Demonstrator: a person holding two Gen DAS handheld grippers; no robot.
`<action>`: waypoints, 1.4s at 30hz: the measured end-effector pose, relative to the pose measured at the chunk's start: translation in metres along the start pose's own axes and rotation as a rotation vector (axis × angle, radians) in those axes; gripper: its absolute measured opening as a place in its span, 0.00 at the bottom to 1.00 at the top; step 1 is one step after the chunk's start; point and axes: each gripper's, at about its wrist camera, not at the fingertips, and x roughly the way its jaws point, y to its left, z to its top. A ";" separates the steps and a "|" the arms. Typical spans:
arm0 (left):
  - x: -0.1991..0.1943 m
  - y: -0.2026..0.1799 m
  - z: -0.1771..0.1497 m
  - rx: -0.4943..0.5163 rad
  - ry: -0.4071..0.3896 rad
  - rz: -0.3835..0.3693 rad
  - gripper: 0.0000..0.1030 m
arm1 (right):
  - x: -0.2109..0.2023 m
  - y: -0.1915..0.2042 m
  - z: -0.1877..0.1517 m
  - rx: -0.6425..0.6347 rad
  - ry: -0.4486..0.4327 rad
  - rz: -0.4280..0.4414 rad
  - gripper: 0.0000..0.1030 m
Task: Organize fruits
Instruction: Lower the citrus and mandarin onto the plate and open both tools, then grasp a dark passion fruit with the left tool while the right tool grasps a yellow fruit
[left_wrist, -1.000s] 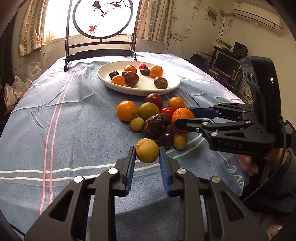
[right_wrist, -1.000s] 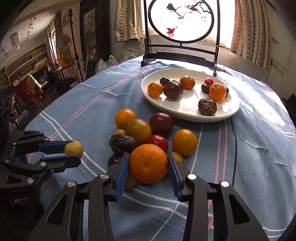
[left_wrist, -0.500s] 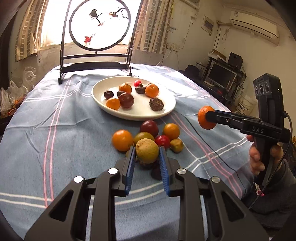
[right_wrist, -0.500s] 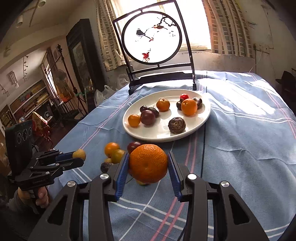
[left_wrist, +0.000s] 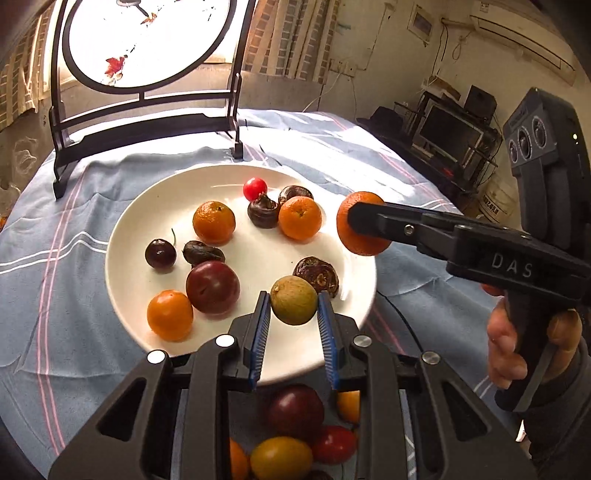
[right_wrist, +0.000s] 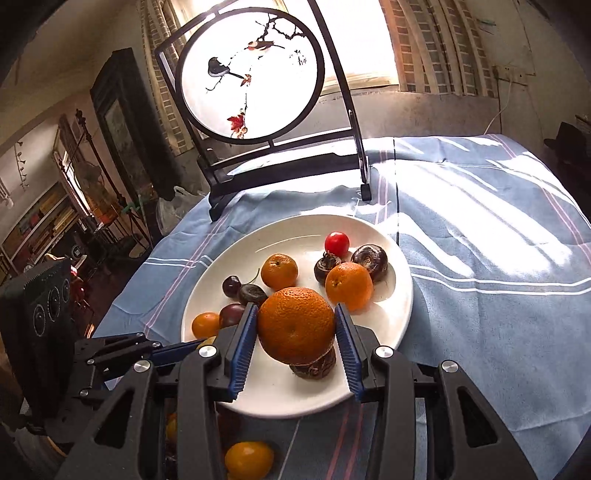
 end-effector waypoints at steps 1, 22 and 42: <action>0.005 0.003 0.001 -0.012 0.011 0.000 0.36 | 0.005 0.000 0.000 -0.003 -0.003 -0.008 0.44; -0.093 -0.027 -0.129 0.048 -0.046 0.045 0.63 | -0.082 0.024 -0.123 -0.069 -0.012 0.035 0.50; -0.048 -0.019 -0.120 -0.111 0.062 0.121 0.42 | -0.083 0.023 -0.139 -0.059 -0.021 0.080 0.50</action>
